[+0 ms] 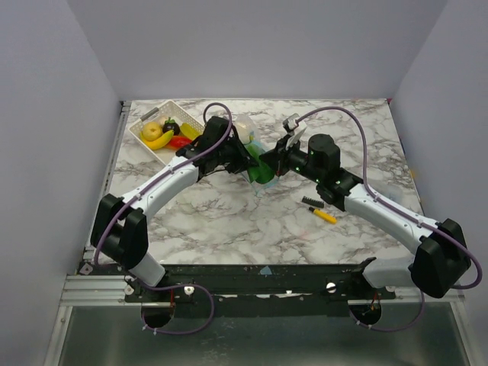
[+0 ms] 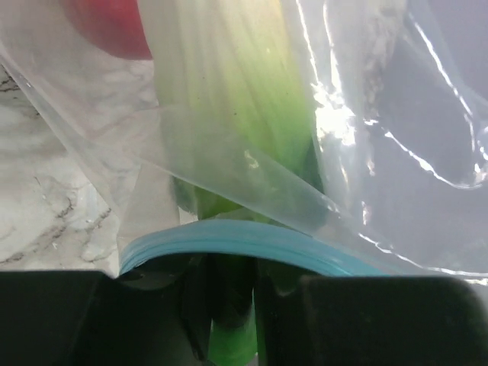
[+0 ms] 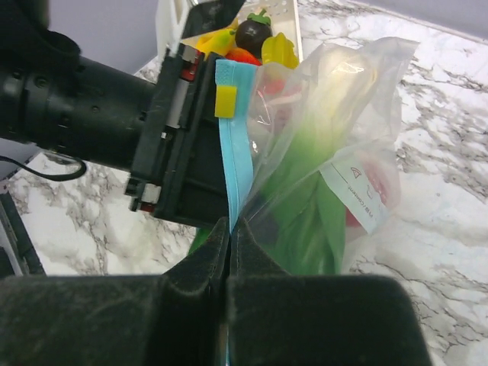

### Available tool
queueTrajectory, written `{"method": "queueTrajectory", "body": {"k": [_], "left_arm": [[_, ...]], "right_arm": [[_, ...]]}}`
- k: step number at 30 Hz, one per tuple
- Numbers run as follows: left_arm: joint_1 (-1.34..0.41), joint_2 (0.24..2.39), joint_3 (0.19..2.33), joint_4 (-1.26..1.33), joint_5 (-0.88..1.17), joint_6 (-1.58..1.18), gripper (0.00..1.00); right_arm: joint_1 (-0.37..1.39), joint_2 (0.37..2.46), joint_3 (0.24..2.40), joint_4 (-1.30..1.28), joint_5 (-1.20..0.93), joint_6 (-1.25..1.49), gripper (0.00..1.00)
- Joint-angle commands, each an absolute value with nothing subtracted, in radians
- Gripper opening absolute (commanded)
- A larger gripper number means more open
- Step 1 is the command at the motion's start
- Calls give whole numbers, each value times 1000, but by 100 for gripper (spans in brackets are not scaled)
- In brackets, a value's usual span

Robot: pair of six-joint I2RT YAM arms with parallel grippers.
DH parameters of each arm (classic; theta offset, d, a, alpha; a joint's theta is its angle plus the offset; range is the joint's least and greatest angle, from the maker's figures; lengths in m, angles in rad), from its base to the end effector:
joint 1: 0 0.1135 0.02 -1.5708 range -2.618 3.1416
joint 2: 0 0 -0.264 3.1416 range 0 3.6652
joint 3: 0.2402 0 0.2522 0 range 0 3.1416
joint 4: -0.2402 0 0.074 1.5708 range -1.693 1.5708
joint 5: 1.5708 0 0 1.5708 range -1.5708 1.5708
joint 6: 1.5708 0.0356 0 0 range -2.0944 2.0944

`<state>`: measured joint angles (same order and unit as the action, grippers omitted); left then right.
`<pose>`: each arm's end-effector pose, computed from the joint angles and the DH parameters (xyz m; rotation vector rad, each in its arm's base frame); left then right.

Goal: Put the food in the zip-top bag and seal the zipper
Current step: Place the fake vegetable in the zipper food storage bag.

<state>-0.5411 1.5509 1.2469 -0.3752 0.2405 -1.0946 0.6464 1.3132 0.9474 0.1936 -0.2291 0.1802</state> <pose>0.2964 -0.1880 0.2932 -0.5411 2.4303 -1.0721 0.2426 0.1932 0.3186 -0.5850 1.7104 0.7974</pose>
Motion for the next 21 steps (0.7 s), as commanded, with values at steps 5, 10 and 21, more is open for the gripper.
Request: {"method": "queueTrajectory", "body": {"k": [5, 10, 21], "left_arm": [[-553, 1595, 1278, -354, 201, -982, 59], [-556, 1472, 1184, -276, 328, -901, 71], [-553, 1249, 1139, -454, 407, -716, 86]], "right_arm": [[650, 1321, 1003, 221, -221, 256, 1], [650, 1355, 1005, 215, -149, 270, 0], [650, 1339, 983, 196, -94, 240, 0]]}}
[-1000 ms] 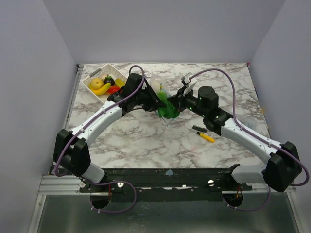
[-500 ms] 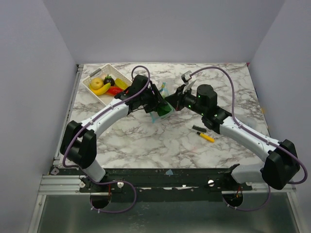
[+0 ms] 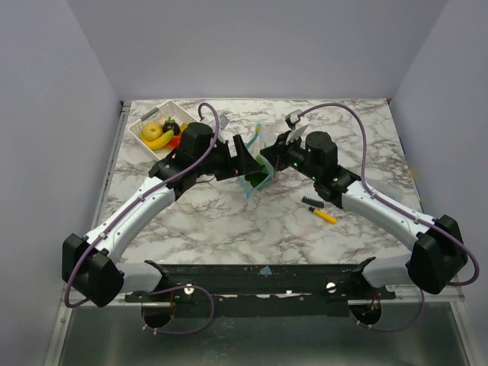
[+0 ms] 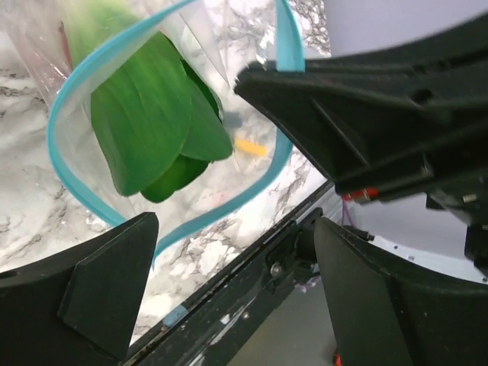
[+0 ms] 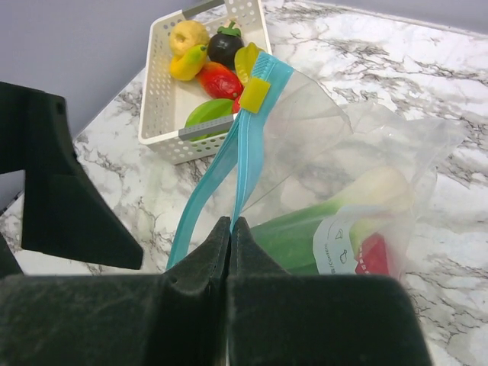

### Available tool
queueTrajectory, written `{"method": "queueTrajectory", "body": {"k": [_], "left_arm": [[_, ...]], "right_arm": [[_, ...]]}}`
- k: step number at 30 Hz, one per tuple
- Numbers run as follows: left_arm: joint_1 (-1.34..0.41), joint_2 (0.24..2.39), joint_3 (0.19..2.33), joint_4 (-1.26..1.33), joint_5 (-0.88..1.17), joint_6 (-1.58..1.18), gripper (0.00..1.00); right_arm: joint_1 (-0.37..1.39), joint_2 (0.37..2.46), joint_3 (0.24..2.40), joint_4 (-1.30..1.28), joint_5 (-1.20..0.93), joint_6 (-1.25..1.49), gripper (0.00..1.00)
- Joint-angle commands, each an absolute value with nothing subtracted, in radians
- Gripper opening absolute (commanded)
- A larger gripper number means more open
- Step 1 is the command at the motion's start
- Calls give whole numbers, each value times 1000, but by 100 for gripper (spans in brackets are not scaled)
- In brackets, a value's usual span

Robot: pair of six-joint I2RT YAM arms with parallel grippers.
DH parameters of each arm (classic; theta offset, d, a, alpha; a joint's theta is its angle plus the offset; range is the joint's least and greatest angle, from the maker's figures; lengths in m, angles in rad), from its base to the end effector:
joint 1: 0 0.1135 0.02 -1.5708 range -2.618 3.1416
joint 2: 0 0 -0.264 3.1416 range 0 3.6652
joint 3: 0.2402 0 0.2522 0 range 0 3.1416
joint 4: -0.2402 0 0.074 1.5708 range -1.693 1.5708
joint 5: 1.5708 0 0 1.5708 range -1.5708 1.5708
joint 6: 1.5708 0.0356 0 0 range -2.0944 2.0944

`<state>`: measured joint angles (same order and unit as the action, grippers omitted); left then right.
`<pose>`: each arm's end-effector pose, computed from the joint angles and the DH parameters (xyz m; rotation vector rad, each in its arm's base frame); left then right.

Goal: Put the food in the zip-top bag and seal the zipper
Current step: Place the fake vegetable in the zipper food storage bag, then adjust the zipper food storage bag at the center of the board.

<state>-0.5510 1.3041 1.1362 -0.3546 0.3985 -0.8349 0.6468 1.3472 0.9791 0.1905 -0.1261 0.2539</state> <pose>0.2437 -0.1660 0.3331 -0.0593 2.3041 -1.2011 0.2520 0.1959 0.3194 -0.4465 1.7544 0.7610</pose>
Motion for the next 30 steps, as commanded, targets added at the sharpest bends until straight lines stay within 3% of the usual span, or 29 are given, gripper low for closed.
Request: {"method": "queueTrajectory", "body": {"k": [1, 9, 17, 18, 21, 23, 30], "left_arm": [[-552, 1244, 1144, -480, 372, -692, 85], [-544, 1334, 1206, -548, 199, -619, 54], [-542, 1465, 1237, -527, 132, -655, 57], [-542, 1492, 1255, -537, 147, -654, 50], [-544, 1544, 1320, -552, 222, -640, 15], [-556, 1525, 1336, -533, 248, -642, 0], [-588, 1510, 1433, -528, 369, -623, 0]], "right_arm": [[650, 1339, 983, 196, -96, 238, 0], [649, 1324, 966, 203, -96, 223, 0], [649, 1295, 951, 208, -77, 210, 0], [649, 1291, 948, 209, -77, 210, 0], [649, 1280, 945, 210, -74, 210, 0], [649, 1270, 945, 204, -51, 204, 0], [649, 1200, 948, 144, 231, 155, 0]]}}
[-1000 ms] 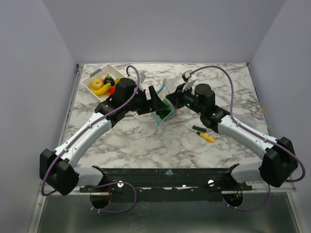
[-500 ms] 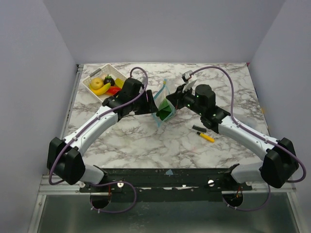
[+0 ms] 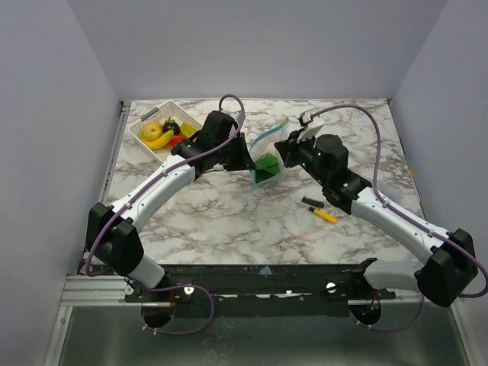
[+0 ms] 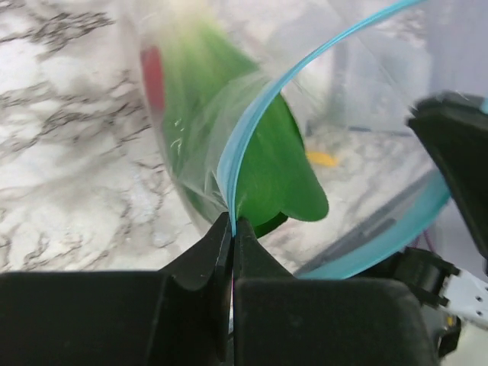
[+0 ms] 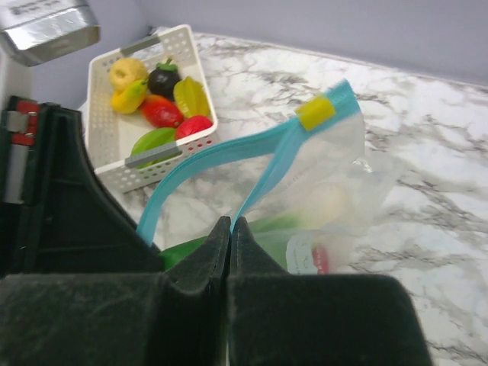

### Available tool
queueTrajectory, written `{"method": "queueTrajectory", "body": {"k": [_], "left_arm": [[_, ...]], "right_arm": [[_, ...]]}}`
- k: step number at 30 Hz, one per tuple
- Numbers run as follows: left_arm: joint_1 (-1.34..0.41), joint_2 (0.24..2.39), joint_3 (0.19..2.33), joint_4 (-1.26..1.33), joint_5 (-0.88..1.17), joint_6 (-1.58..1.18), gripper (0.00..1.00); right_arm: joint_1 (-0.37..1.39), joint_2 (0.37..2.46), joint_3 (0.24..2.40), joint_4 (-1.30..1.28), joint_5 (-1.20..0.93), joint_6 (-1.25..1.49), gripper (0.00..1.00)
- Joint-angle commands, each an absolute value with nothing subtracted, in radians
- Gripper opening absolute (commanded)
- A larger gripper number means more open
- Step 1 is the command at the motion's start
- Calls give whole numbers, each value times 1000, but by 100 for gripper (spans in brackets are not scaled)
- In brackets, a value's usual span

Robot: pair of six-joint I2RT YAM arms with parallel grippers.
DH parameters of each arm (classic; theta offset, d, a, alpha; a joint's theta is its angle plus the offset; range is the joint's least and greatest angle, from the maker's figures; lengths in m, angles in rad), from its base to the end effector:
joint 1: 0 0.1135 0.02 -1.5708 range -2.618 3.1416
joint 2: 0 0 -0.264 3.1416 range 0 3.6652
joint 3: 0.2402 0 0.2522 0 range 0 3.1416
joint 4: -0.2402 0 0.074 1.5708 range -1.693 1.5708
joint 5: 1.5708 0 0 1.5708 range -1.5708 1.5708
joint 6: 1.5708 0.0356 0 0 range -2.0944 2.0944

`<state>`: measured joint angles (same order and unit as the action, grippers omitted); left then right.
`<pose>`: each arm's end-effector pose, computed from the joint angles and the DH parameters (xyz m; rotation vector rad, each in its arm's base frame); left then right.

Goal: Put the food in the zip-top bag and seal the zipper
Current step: Adjust the zipper food storage bag at the center of the board.

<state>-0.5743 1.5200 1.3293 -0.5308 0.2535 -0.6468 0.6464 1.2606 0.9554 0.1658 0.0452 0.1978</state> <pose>0.2805 -0.1922 0.3180 0.0520 2.4408 -0.8863 0.2401 0.1792 0.3333 -0.3547 1.7090 0.5856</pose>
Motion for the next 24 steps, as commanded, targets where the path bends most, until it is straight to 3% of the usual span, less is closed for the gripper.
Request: {"method": "queueTrajectory", "body": {"k": [1, 7, 12, 15, 17, 20, 24], "left_arm": [[-590, 1524, 1451, -553, 369, -616, 1], [-593, 1525, 1414, -535, 383, -611, 55], [-588, 1572, 1474, -588, 350, -582, 65], [-589, 1594, 1515, -614, 320, -571, 64], [-589, 1606, 1536, -622, 311, -568, 58], [-589, 1615, 1574, -647, 257, -558, 34], [-597, 1618, 1624, -661, 259, -551, 14]], "right_arm": [[648, 1191, 943, 149, 240, 151, 0], [648, 1218, 942, 160, 177, 151, 1], [648, 1219, 937, 164, 159, 150, 0], [648, 1217, 929, 177, 139, 150, 0], [648, 1221, 930, 179, 130, 148, 0], [648, 1220, 928, 178, 138, 141, 0], [648, 1206, 924, 175, 211, 136, 0]]}}
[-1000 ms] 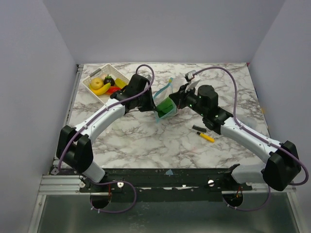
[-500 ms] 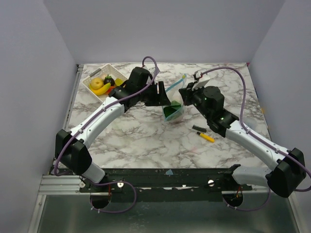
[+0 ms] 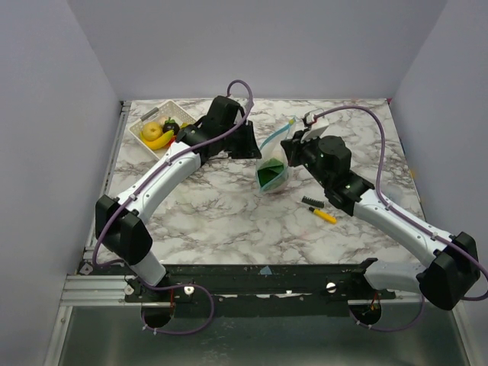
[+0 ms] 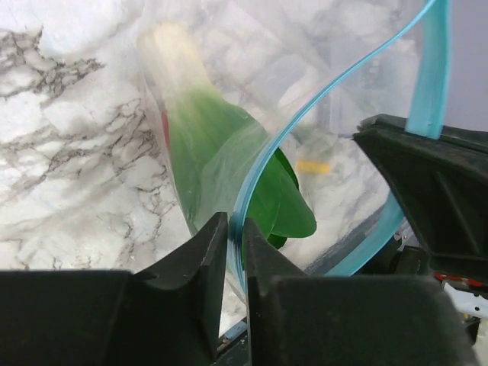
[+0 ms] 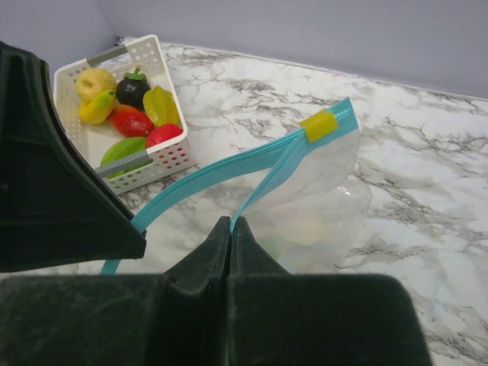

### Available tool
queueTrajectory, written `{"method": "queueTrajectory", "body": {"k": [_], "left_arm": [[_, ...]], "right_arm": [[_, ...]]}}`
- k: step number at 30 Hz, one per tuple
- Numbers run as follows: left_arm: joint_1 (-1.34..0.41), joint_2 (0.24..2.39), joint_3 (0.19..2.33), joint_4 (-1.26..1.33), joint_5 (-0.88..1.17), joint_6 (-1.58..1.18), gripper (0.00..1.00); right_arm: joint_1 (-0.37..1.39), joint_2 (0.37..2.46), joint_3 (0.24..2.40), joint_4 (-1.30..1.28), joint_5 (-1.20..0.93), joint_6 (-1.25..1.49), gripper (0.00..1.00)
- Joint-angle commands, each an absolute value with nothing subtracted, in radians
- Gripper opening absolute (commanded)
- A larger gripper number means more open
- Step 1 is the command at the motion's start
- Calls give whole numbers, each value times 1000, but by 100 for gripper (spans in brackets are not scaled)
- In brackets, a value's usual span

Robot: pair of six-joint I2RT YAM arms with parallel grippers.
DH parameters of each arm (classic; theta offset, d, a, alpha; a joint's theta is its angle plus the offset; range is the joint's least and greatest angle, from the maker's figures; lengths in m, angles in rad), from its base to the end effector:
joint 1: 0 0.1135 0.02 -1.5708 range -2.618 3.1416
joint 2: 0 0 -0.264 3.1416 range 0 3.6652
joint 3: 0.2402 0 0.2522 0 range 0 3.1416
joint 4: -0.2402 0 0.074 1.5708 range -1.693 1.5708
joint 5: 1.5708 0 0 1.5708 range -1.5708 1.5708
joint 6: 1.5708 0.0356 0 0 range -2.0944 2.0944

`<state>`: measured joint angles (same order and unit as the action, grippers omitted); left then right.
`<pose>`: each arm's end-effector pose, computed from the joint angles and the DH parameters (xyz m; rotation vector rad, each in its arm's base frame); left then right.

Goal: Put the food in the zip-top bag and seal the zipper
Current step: Adjust the zipper food storage bag at the center of the board.

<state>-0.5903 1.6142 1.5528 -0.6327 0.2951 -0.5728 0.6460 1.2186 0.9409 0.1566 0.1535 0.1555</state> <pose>0.2956 -0.2105 0.3530 0.1886 2.4026 -0.9177 0.2343 0.1698 0.3387 -0.3019 1.6857 0.4694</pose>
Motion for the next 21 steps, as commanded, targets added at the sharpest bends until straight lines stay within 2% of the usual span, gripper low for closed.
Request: {"method": "queueTrajectory", "body": {"k": [1, 4, 9, 21], "left_arm": [[-607, 1625, 1645, -662, 279, -553, 10], [-637, 1640, 1689, -637, 364, -599, 6], [-642, 1585, 1584, -446, 482, -755, 0], [-631, 1602, 1593, -506, 424, -741, 0]], "right_arm": [[648, 1203, 930, 165, 249, 136, 0], [648, 1185, 933, 153, 345, 141, 0], [648, 1177, 984, 109, 524, 120, 0], [650, 1265, 985, 147, 118, 113, 1]]}}
